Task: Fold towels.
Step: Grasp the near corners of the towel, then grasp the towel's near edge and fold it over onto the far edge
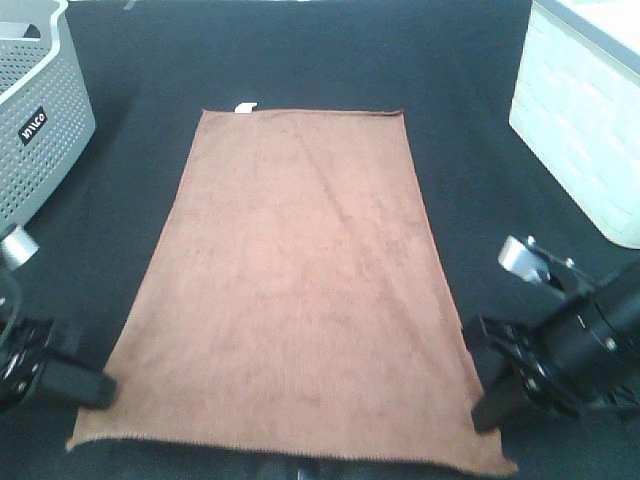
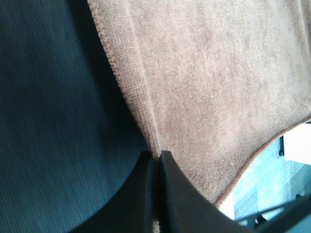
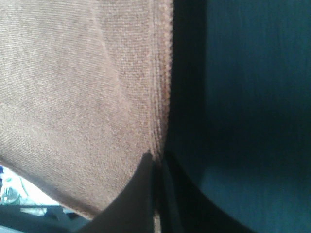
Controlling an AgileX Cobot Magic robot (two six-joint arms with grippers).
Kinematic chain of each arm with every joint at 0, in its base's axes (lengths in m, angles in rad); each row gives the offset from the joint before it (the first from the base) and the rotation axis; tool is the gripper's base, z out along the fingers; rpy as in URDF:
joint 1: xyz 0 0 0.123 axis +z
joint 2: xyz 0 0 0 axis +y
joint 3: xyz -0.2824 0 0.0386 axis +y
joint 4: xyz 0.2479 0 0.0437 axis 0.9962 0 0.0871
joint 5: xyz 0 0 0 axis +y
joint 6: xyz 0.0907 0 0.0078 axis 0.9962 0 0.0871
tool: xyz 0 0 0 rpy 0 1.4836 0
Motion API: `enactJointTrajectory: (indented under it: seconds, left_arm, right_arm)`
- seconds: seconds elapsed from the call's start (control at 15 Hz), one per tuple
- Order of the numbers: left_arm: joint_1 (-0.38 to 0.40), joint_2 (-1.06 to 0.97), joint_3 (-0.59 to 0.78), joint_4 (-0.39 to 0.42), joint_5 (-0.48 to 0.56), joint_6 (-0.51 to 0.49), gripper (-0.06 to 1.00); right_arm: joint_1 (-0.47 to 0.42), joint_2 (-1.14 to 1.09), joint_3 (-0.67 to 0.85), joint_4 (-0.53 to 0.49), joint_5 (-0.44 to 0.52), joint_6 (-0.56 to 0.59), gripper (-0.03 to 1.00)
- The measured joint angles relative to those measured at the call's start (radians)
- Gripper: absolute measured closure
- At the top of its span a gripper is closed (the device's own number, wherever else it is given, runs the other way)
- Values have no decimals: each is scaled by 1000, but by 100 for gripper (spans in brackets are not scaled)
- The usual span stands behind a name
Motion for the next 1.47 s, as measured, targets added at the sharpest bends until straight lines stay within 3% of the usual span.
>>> enactJointTrajectory:
  seconds: [0.27,0.53,0.73,1.0,1.2,1.27,1.47]
  left_arm:
    - [0,-53,107,11,0,-11,94]
    - [0,-54,46,-2,-18,-16,94]
    - [0,-54,-64,-13,-23,-71,94]
    - [0,-52,-241,-12,-63,-126,94]
    - [0,-43,-388,-12,-135,-136,94]
    - [0,-43,-388,-12,-135,-136,94]
    - [0,101,-606,18,-174,-136,94]
  right_arm:
    - [0,-75,81,4,9,0,97]
    - [0,-78,38,4,-4,-8,97]
    - [0,-77,-120,-12,6,11,97]
    - [0,-45,-438,-101,34,103,97]
    - [0,84,-669,-196,92,167,97]
    - [0,84,-669,-196,92,167,97]
    - [0,268,-922,-266,134,219,97]
